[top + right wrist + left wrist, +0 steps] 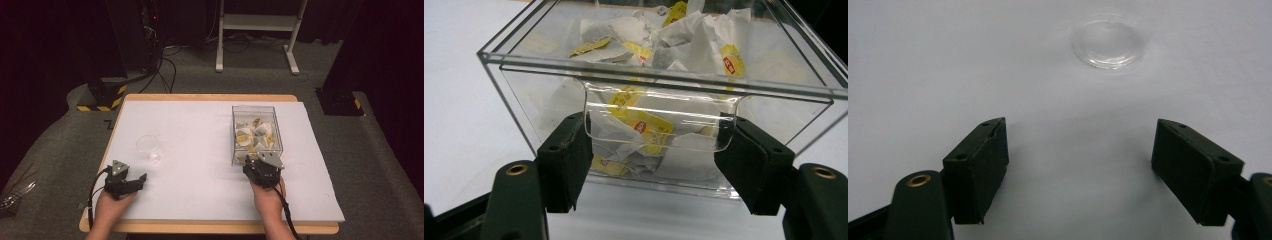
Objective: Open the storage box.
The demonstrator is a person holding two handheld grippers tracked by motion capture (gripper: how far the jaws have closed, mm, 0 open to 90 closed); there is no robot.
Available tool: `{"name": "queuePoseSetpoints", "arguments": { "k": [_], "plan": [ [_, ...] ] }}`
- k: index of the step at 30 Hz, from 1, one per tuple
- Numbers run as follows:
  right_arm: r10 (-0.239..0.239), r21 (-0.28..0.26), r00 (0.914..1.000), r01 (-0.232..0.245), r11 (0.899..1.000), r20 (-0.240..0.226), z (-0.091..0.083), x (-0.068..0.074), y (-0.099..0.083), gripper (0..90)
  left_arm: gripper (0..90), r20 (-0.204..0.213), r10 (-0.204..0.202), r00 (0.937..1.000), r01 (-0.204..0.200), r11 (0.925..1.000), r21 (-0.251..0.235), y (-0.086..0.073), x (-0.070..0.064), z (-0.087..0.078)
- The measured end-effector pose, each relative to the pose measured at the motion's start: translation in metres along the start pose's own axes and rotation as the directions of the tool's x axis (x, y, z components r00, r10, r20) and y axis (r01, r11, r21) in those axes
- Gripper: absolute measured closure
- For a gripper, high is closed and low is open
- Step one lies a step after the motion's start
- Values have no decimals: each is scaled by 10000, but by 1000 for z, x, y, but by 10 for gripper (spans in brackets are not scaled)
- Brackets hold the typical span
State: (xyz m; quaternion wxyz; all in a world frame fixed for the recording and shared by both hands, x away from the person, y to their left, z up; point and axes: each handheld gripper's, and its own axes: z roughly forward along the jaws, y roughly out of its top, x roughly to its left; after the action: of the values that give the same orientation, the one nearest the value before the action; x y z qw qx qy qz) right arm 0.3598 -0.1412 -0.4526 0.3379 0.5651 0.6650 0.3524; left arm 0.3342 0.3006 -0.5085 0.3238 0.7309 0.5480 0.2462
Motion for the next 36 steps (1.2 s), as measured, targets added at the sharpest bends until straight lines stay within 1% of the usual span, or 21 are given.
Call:
{"name": "queuePoseSetpoints", "arguments": {
  "k": [9, 13, 25, 36],
  "plan": [
    [-28, -48, 9999, 28, 10000, -106, -13, 0, -9, 323, 230, -3, 8, 10000, -8, 10000, 1, 0, 0, 0],
    [-78, -79, 9999, 76, 9999, -143, -22, 0, -14, 323, 230, 4, -11, 10000, 11, 10000, 12, 0, 0, 0],
    [-116, -175, 9998, 113, 9998, -168, -42, 2, -29, 322, 230, 7, -18, 10000, 18, 10000, 2, 0, 0, 0],
    [-196, -295, 9996, 191, 9994, -179, -55, 4, -38, 322, 230, 4, 5, 10000, -5, 10000, 28, 0, 0, 0]
  ]
}}
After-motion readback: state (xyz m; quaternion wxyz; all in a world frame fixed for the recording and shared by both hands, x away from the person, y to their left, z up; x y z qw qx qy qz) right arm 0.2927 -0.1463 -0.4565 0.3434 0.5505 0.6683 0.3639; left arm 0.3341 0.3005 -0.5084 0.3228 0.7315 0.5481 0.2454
